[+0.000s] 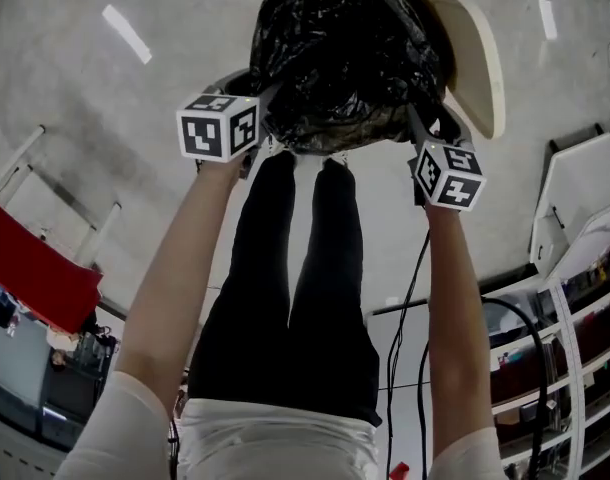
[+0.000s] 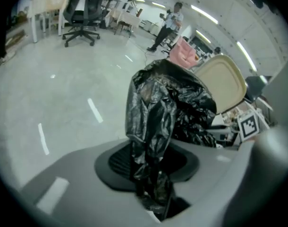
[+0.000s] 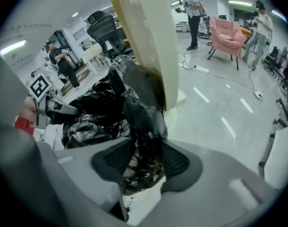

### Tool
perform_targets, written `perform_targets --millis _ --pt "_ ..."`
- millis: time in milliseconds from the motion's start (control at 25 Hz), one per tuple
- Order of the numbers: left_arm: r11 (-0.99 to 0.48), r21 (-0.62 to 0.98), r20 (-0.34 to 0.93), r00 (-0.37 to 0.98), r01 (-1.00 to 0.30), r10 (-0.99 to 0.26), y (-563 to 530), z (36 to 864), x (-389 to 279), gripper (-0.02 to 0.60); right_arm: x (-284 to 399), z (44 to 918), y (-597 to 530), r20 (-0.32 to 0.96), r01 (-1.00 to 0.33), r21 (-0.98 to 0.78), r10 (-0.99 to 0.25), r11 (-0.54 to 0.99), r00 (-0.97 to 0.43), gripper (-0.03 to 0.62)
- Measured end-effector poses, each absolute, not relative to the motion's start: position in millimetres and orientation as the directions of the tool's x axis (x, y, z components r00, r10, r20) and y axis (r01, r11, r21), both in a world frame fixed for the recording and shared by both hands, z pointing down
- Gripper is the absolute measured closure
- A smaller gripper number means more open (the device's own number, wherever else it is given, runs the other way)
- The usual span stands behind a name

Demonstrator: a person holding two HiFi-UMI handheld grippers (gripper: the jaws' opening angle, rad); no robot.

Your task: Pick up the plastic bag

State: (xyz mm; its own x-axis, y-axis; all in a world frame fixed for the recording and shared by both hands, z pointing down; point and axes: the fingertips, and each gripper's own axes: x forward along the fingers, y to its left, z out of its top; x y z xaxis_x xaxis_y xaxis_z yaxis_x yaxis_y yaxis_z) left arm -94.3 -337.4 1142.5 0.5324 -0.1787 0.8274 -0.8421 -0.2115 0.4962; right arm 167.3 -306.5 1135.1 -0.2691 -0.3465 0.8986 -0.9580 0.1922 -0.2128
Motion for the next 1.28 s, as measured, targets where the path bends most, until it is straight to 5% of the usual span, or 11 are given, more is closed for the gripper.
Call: perform_targets --millis 80,120,440,1280 --pt "-0.207 0.465 0.839 0.503 -0.861 -0.209 -340.3 1138.0 -96.6 0.526 169.7 1133.8 -306.1 0.902 -0.952 -0.191 -0.339 0.240 -0.267 0.546" --pt "-0.209 0.454 0.844 0.493 -0.866 -0.212 -339.3 1136.2 -96.8 0.571 170.0 1131.7 -305.3 0.901 -0.947 -0.194 -0.335 0.256 -0.275 0.588" --pt "-0.194 0.444 0.843 0.481 -0.875 -0.240 -327.3 1078.0 -115.6 0.574 159.6 1065.2 -295.5 0.872 -0.936 -0.221 -0.375 0.275 -0.316 0.591" --pt "-0.439 0.289 0.775 0.477 -0.851 -0.415 -280.3 715.2 -73.8 0.574 195.8 706.7 -267.7 0.662 -0.871 -0.413 -0.569 0.266 -0.487 0.591"
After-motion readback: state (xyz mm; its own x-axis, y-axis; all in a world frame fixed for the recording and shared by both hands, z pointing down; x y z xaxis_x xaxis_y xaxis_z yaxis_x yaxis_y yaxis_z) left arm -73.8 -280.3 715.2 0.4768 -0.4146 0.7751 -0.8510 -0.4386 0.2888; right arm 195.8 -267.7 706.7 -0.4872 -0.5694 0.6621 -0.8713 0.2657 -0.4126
